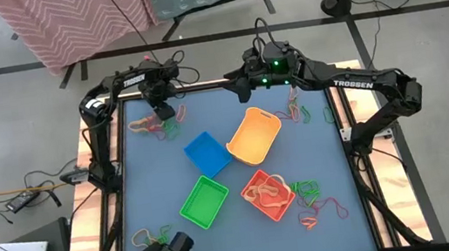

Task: Sort rubber bands into baskets
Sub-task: Put the yellow rubber band into the orange bin

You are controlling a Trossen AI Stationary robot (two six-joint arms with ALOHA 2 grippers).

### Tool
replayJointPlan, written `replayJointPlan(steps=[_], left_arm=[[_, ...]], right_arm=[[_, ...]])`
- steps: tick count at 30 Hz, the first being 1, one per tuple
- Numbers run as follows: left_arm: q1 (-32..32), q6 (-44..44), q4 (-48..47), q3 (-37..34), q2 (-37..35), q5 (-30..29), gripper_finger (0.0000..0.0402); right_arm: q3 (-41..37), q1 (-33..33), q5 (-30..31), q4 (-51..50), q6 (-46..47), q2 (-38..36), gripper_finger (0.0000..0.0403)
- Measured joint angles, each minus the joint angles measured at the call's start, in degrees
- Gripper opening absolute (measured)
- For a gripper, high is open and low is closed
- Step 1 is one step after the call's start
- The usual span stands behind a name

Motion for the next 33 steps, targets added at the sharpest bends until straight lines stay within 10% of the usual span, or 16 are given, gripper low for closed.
replayJointPlan(steps=[9,17,33], left_arm=[[0.2,0.0,-0.9,0.0,0.0,0.8,0.0143],[-0.2,-1.2,-1.3,0.0,0.0,4.3,0.0013],[-0.5,-7.1,0.1,0.1,-14.8,7.0,0.0001]], right_arm=[[0.0,0.0,0.0,0.0,0.0,0.0,0.0252],[0.0,0.0,-0.7,0.0,-0.2,0.0,0.0252],[0.0,-0.8,-4.4,2.4,-1.7,0.0,0.0252]])
